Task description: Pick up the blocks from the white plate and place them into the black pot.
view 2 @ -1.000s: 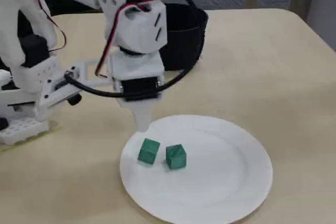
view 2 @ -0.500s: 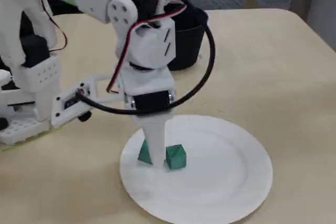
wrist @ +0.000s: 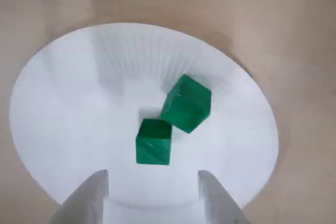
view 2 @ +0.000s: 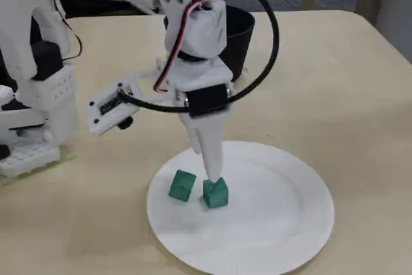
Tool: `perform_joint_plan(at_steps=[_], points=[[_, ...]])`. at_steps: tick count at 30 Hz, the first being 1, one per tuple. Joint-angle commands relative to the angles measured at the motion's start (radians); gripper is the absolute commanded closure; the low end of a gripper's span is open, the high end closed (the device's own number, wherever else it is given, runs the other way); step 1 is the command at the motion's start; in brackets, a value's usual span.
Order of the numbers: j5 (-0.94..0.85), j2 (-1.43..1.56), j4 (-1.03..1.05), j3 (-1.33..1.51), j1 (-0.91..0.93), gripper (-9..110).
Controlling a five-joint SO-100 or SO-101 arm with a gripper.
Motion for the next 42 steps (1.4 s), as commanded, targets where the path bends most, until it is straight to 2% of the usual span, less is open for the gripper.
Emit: perform_joint_plan(at_steps=[1,14,26,29,32,42], points=[[0.009,-0.006,-0.017,-0.020,0.000,76],[0.006,-0.100,-0.100,-0.017,0.011,77],[-0.071,-0.170,-0.202,-0.017,0.026,82],[-0.066,-0.184,-0.219,-0.017,0.035,89],[-0.078,-0.210,-0.221,-0.035,0.044,104],[-0.124,-0.169,-0.242,-0.080,0.038,104]])
